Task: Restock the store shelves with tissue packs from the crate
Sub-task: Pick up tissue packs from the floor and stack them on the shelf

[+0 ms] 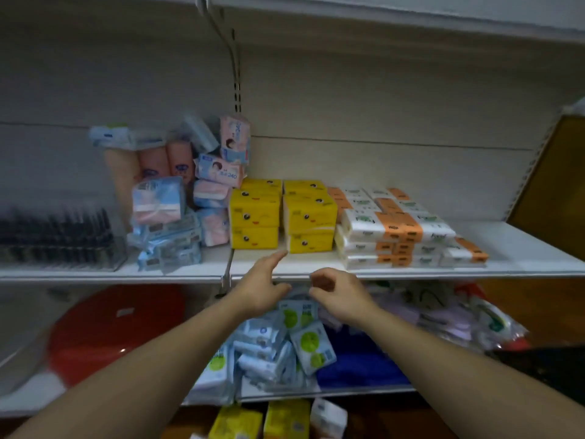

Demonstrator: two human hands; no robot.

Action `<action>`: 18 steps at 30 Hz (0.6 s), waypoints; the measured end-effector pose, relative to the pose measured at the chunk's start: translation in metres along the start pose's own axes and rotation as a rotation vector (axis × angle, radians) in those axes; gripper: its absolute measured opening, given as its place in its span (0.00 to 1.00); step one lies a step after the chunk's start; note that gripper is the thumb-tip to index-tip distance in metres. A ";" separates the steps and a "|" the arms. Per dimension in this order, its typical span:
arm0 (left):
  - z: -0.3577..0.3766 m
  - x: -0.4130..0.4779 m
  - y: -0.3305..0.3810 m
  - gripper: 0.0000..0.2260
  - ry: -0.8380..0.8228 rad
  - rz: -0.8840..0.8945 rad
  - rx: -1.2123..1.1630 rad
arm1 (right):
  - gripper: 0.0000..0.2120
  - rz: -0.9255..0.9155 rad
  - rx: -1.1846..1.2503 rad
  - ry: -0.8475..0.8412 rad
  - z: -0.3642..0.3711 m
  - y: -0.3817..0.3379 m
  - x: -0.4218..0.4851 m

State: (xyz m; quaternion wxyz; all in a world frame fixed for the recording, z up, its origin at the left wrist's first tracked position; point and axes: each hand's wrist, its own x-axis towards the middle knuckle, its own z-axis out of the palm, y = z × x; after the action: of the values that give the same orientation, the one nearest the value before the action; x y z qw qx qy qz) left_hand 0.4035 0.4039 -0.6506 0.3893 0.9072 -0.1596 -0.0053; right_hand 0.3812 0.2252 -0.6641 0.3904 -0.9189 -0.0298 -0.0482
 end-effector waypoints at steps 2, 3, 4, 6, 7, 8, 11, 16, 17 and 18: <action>0.012 -0.011 -0.014 0.28 -0.023 0.011 0.064 | 0.18 0.052 -0.074 -0.036 0.011 0.015 -0.016; 0.018 -0.015 -0.020 0.27 -0.025 0.019 0.087 | 0.19 0.074 -0.089 -0.062 0.014 0.022 -0.022; 0.028 -0.020 -0.027 0.26 -0.044 0.018 0.099 | 0.20 0.106 -0.109 -0.093 0.019 0.032 -0.031; 0.050 -0.030 -0.039 0.24 -0.129 -0.005 0.115 | 0.22 0.171 -0.156 -0.163 0.027 0.050 -0.048; 0.065 -0.036 -0.047 0.23 -0.179 -0.019 0.117 | 0.24 0.214 -0.163 -0.198 0.032 0.062 -0.057; 0.079 -0.040 -0.055 0.23 -0.215 -0.033 0.114 | 0.26 0.245 -0.166 -0.221 0.036 0.073 -0.064; 0.123 -0.054 -0.079 0.23 -0.308 -0.077 0.086 | 0.26 0.327 -0.222 -0.276 0.053 0.112 -0.086; 0.196 -0.074 -0.111 0.25 -0.487 -0.246 0.021 | 0.28 0.466 -0.236 -0.397 0.086 0.178 -0.118; 0.210 -0.077 -0.117 0.25 -0.517 -0.267 0.020 | 0.28 0.488 -0.230 -0.422 0.092 0.190 -0.123; 0.221 -0.080 -0.121 0.25 -0.547 -0.293 0.013 | 0.28 0.511 -0.225 -0.441 0.097 0.200 -0.128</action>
State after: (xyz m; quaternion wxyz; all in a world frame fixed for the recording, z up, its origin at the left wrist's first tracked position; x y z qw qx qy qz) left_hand 0.3322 0.3496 -0.8992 0.3213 0.8879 -0.1262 -0.3042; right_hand 0.2788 0.1543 -0.8885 0.2704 -0.9221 0.1231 0.2478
